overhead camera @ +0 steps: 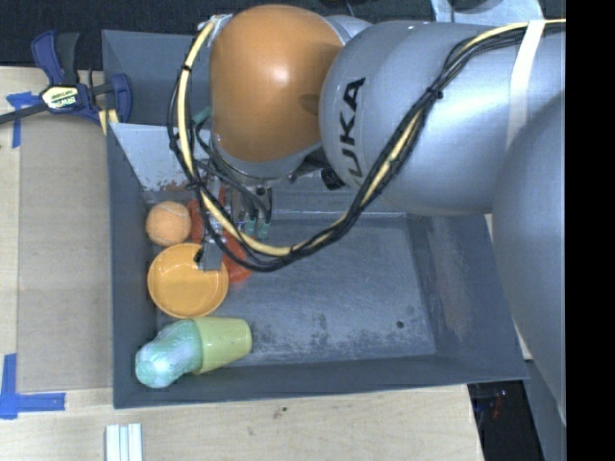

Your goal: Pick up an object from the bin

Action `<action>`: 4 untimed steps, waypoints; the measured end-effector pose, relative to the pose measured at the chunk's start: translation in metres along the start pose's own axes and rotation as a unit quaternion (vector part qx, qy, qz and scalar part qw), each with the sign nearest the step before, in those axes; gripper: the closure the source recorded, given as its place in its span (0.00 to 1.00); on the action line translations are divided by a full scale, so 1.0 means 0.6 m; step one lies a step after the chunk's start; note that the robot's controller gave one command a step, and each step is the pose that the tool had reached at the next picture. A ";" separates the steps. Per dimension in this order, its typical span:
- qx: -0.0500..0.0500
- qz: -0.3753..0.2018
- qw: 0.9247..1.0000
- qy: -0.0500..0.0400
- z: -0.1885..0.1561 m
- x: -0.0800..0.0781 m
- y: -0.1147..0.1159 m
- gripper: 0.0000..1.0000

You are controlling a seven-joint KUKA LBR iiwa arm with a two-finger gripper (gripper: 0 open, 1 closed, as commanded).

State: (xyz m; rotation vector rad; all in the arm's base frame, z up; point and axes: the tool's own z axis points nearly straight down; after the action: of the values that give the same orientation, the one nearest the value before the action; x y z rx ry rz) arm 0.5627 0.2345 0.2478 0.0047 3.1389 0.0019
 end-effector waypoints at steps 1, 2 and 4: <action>0.000 0.000 1.000 0.000 0.000 0.000 0.000 0.00; 0.000 -0.005 1.000 0.000 0.001 0.001 0.000 0.00; -0.001 -0.040 0.999 -0.002 0.059 0.039 -0.001 0.00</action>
Offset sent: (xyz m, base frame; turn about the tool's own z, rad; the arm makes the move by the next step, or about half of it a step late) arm -0.0177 0.0003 -0.0313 -0.2480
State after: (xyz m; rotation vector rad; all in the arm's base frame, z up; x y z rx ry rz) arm 0.5395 0.2343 0.2121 -0.1197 3.1330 0.0039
